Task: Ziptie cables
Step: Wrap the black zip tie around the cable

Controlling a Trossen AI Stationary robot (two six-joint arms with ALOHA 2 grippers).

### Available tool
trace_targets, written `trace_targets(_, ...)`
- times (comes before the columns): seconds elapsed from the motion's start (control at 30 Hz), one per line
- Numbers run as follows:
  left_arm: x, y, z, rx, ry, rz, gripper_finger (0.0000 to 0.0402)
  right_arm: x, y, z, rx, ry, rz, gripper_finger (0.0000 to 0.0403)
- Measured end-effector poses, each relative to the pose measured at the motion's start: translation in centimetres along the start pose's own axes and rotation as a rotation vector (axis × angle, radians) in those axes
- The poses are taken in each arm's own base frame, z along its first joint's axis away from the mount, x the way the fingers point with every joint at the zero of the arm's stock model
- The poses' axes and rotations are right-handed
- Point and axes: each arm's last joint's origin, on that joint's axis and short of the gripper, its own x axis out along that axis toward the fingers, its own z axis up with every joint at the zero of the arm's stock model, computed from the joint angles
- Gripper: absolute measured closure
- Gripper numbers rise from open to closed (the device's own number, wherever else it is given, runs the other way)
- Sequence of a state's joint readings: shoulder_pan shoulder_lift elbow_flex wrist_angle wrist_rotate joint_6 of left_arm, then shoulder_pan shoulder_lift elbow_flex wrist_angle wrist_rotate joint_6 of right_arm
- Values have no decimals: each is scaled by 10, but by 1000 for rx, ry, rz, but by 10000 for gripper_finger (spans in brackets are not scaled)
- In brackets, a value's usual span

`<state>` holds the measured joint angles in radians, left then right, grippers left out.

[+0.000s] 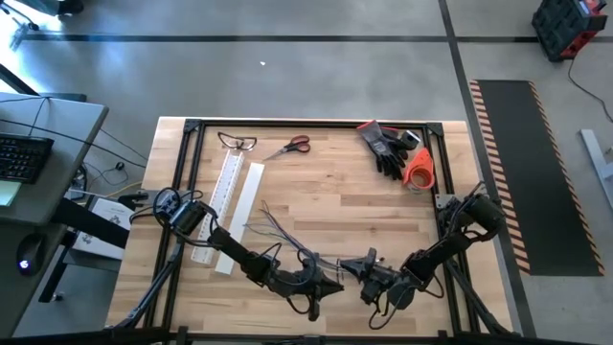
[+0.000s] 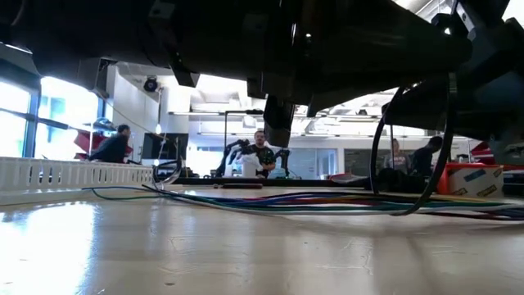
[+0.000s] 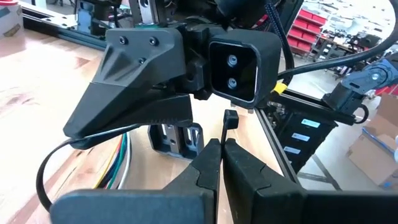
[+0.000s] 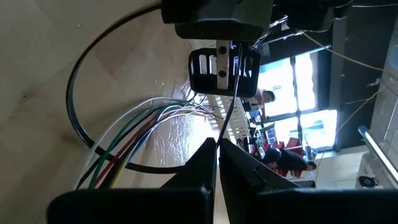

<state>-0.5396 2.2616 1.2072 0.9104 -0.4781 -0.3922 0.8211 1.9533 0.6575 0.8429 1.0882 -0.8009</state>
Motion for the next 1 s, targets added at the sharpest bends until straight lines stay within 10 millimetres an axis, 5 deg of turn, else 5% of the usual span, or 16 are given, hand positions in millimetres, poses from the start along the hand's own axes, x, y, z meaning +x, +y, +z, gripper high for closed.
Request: trace_targets(1.0,1,1,0,-13,6,5,402,4,-7,15,-34,-27,-11,403)
